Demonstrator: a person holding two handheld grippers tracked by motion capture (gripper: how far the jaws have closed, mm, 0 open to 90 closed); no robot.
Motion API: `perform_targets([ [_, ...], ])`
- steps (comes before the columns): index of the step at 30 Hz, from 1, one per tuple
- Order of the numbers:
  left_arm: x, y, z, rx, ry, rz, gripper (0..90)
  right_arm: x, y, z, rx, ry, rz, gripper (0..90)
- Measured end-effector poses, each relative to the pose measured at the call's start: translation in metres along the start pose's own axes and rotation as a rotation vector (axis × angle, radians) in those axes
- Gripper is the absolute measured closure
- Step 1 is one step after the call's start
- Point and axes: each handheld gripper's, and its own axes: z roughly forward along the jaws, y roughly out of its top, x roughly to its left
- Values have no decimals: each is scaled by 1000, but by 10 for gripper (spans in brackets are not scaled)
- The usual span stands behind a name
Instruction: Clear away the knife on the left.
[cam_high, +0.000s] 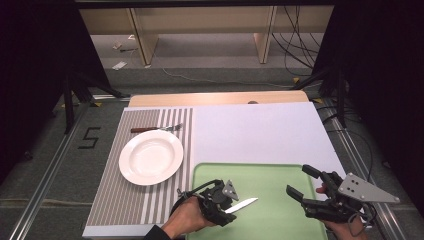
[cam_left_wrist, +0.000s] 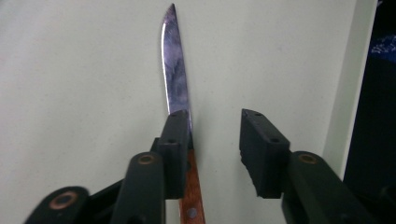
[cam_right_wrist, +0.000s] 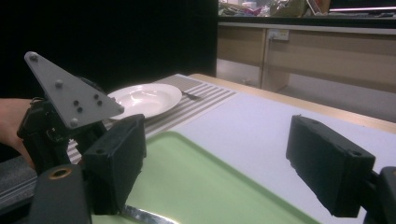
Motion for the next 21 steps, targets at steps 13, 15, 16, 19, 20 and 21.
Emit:
perform_targets([
  [13,-3,4,16,49,-13,34,891,0,0,0,-3,0,0,211],
  [15,-3,4,19,54,-16,28,897,0,0,0,0,3,3,212],
  [16,-4,4,21,65,-15,31,897,0,0,0,0,3,2,212],
  [19,-4,4,22,71,-10,27,897,0,0,0,0,4,4,212],
  [20,-3,4,23,70,-7,21,897,0,0,0,1,4,4,212],
  [21,-2,3,22,71,-6,13,897,0,0,0,1,5,3,212],
])
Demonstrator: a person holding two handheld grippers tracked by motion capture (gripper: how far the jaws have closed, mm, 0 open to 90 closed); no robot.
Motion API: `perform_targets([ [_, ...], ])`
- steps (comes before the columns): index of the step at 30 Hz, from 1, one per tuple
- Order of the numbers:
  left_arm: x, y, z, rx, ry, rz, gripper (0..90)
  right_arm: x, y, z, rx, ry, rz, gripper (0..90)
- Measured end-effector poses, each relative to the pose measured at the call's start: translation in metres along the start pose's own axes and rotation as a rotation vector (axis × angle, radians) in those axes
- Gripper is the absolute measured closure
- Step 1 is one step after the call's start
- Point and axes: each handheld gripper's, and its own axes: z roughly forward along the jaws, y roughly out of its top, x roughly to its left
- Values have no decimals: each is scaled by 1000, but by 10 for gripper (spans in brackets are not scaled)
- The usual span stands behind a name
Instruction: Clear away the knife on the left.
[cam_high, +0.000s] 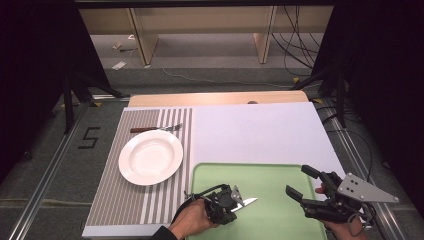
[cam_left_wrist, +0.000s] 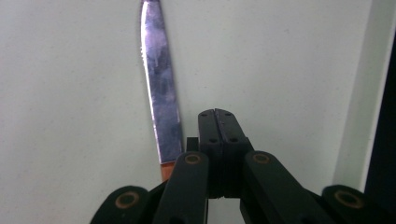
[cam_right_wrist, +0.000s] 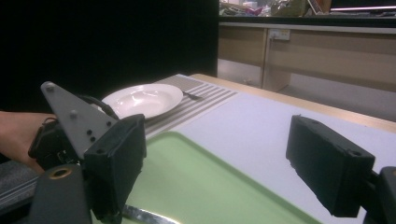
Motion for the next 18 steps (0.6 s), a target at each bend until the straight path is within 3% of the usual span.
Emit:
perform_targets([
  [4,8,-3,-3,-5,22,-39,897,0,0,0,0,0,0,212],
  [11,16,-6,-5,-6,16,-60,897,0,0,0,2,-1,0,212],
  [18,25,-11,-7,9,42,-97,896,0,0,0,3,0,2,212],
])
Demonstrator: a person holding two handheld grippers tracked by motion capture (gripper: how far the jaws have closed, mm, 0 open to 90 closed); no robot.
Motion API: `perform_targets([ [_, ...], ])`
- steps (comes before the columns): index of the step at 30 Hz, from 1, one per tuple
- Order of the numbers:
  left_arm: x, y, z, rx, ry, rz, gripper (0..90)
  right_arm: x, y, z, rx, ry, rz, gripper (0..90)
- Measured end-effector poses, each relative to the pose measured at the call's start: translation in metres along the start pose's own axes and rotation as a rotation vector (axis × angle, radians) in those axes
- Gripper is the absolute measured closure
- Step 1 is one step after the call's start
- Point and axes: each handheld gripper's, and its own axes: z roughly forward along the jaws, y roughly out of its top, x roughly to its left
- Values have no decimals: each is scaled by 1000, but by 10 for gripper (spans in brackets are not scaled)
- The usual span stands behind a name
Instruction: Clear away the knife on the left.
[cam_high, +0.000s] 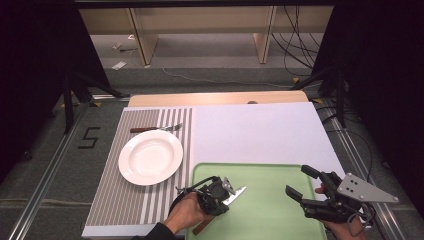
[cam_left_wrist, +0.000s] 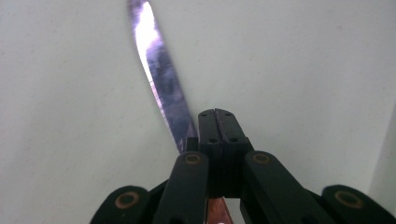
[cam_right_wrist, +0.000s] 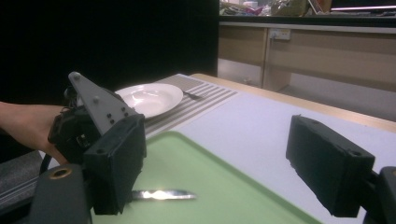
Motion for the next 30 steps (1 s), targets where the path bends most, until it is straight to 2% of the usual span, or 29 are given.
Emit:
perform_targets([
  [8,5,-4,-2,37,5,-21,895,0,0,0,-3,2,-1,212],
  [16,13,-12,-8,77,-28,-47,897,0,0,-1,-5,2,-1,213],
  [25,17,-16,-11,104,-50,-47,897,0,0,0,-5,2,-3,213],
  [30,23,-22,-14,121,-57,-61,898,1,0,0,-4,2,-2,213],
])
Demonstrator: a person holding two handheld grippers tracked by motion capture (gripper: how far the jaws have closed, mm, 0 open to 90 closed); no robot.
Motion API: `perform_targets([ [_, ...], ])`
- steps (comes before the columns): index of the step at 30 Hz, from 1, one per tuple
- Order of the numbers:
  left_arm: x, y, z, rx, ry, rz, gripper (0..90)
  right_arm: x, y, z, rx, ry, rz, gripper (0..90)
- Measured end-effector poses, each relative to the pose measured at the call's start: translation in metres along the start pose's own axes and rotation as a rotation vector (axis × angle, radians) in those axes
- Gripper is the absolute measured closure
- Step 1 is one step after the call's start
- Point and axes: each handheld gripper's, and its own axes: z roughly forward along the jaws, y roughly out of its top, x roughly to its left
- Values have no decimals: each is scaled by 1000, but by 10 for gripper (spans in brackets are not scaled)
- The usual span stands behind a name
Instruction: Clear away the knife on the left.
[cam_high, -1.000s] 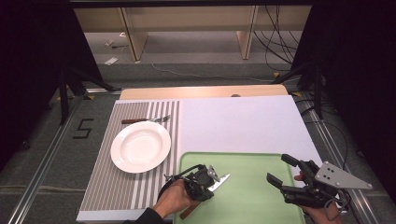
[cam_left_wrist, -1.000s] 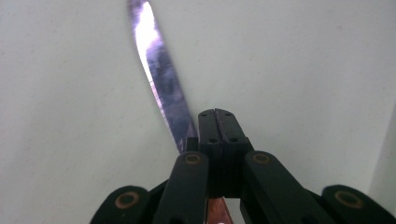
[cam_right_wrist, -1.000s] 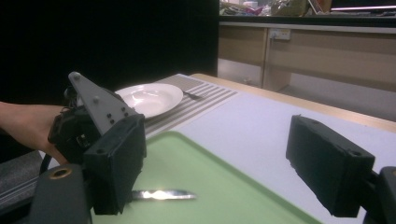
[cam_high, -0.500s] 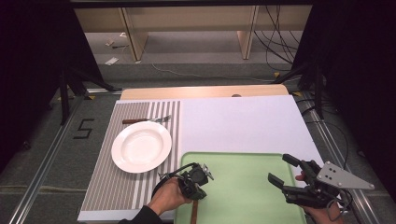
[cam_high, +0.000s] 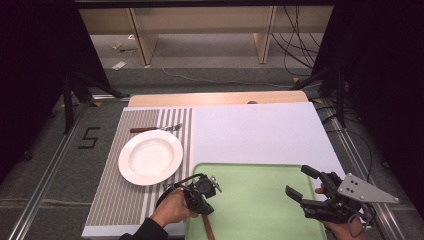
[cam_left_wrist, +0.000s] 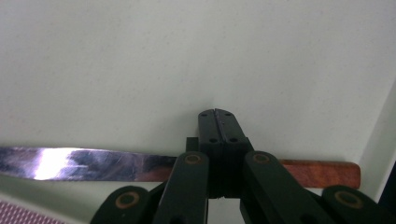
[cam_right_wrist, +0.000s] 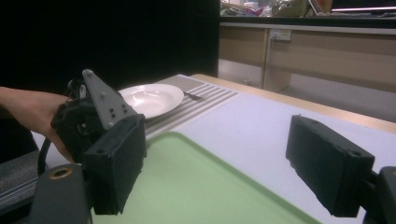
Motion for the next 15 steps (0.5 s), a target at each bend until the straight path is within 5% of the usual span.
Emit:
perform_targets([
  [15,13,-11,-7,19,41,-33,898,0,0,0,0,0,1,214],
])
